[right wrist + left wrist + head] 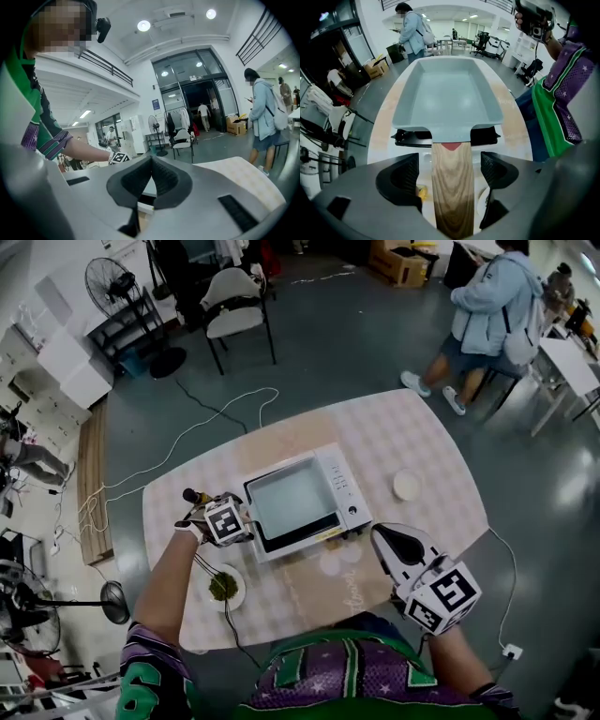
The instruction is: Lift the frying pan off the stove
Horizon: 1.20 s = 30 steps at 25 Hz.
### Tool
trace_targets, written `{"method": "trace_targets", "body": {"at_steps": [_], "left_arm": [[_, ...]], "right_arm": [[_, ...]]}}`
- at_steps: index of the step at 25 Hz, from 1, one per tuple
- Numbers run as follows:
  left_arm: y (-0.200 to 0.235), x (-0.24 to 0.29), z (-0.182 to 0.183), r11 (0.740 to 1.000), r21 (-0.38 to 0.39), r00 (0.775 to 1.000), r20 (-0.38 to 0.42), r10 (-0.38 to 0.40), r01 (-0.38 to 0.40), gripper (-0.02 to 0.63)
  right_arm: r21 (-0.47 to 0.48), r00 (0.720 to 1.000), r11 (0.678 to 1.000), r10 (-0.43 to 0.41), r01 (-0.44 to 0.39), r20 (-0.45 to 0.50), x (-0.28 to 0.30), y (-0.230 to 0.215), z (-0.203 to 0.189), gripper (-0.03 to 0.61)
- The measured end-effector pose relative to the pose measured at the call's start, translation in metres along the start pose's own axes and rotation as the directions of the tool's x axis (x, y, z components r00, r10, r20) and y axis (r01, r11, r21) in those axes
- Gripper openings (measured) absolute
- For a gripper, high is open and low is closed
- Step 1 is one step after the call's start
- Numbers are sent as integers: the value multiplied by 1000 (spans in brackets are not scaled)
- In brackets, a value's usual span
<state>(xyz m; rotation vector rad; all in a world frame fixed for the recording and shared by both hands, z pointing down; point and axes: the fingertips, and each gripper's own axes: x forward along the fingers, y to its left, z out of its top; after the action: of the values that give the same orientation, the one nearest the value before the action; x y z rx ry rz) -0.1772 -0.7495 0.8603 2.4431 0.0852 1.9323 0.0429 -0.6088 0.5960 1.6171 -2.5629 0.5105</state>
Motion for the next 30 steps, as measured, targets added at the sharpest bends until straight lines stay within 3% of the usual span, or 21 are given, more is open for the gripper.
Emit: {"method": "trace_targets", "body": {"at_steps": [2, 5, 8, 10, 11, 12, 14, 20, 24, 27, 30], "left_arm": [[1, 9, -3, 1000, -4, 999, -42, -26, 26, 447], [3, 5, -32, 998, -52, 976, -215, -44, 34, 446], [-3, 9, -20, 995, -30, 977, -189, -95, 90, 424], [-5, 12, -19, 994, -14, 972, -208, -110, 110, 370], [-4, 12, -22, 994, -5, 966, -234, -111, 113, 304], [-3, 12, -25, 994, 3, 958, -265, -106, 110, 184], [0, 11, -33, 996, 16, 947, -310, -81, 90, 128], [4, 10, -29, 998, 37, 964, -263, -45, 57, 117], [0, 4, -40, 998, 12, 953, -299, -56, 63, 114], [1, 12, -29, 996, 64, 973, -229, -40, 56, 112], [-2, 14, -35, 997, 78, 979, -203, -14, 30, 112]], "right_arm": [[8, 1000, 1000, -9, 9, -6, -1, -6, -8, 9], [13, 1000, 1000, -11, 11, -13, -1, -6, -10, 9], [16, 1000, 1000, -11, 11, -12, -3, -6, -7, 9], [20, 1000, 1000, -11, 11, -12, -3, -8, -9, 9], [23, 1000, 1000, -10, 11, -13, -2, -8, -11, 9], [27, 1000, 1000, -10, 10, -14, -1, -9, -12, 9], [33, 1000, 999, -9, 9, -17, 3, -7, -14, 9], [31, 1000, 999, 9, -8, -22, 9, 2, -8, 9], [28, 999, 999, 18, -17, -30, 14, 5, -10, 9], [23, 999, 999, 27, -26, -35, 17, 6, -14, 9], [17, 999, 999, 36, -35, -36, 17, 11, -14, 9]]}}
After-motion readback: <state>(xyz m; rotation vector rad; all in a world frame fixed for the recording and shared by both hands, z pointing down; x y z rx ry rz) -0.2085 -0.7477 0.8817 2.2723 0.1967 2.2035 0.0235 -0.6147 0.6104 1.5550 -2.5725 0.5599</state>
